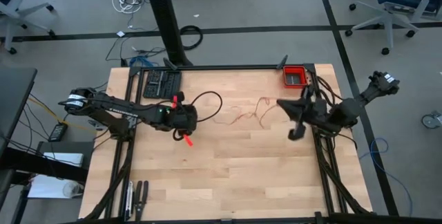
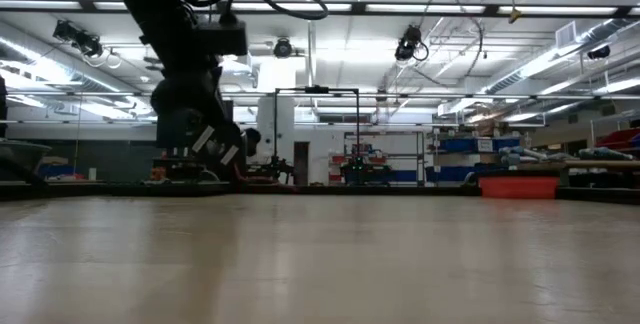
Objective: Coil cords
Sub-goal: Uncoil the red wire from the black spool
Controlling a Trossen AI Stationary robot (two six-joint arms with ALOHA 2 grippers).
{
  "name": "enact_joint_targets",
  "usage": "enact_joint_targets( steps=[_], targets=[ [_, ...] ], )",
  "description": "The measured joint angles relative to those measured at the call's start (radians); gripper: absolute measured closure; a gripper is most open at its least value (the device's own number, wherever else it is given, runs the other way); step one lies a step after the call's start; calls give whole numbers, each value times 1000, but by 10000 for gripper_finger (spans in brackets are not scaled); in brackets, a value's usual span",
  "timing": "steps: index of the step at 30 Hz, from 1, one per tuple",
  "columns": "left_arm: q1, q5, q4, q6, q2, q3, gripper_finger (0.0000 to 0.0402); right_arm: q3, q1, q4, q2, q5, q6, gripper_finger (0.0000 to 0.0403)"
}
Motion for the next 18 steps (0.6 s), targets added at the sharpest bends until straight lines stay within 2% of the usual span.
enact_joint_targets(
  steps=[4, 9, 13, 18],
  targets=[
    [7, -152, 4, 6, 0, 0, 392, 0, 11, 0, 0, -207, 0, 403],
    [15, -389, 7, 7, 0, 0, 392, 0, 12, 0, 0, -547, 7, 403],
    [16, -512, 9, 31, 0, 0, 392, 0, 13, 4, 0, -815, 11, 403],
    [16, -678, 72, 34, 0, 0, 392, 0, 13, 2, 0, -1040, 36, 403]
  ],
)
